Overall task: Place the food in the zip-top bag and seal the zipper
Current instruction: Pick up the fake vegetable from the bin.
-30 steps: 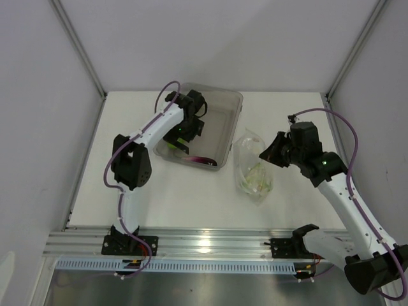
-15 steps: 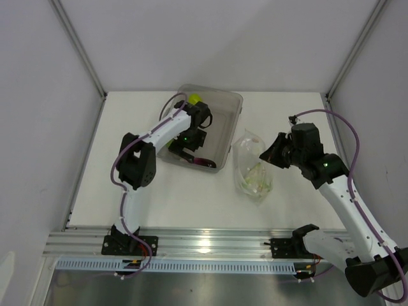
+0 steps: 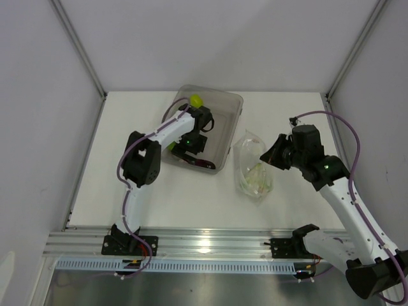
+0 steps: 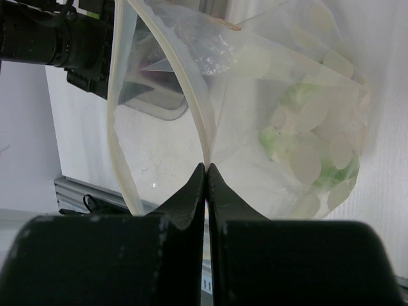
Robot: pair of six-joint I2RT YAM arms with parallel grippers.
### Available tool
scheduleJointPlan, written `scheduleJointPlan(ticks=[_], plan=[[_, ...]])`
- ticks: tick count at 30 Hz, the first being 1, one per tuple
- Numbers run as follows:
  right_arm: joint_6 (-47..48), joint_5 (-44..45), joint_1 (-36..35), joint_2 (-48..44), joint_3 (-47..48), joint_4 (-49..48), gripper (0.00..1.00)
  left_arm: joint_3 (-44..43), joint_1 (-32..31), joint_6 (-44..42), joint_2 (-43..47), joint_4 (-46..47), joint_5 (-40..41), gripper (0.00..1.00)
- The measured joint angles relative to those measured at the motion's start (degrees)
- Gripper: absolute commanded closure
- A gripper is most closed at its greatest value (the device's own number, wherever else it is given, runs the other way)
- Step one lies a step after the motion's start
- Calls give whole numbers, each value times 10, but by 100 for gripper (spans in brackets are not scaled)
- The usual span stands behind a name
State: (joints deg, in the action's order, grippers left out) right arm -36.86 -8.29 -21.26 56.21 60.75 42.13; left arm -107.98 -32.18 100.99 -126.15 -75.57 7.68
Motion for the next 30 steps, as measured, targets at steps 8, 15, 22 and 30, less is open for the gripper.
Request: scheduleJointPlan(ticks=[8, 15, 22, 30], plan=[[0, 0, 0, -9, 0, 0, 100, 0, -7, 2, -21, -1, 1, 25], [0, 0, 0, -9, -4, 0, 100, 4, -19, 6, -25, -5, 7, 50], [0, 0, 0, -9, -4, 0, 100, 4, -29, -5, -24, -7, 30, 73], [-6, 1, 0, -9, -4, 0, 100, 6, -44, -43, 17, -7, 89, 99]])
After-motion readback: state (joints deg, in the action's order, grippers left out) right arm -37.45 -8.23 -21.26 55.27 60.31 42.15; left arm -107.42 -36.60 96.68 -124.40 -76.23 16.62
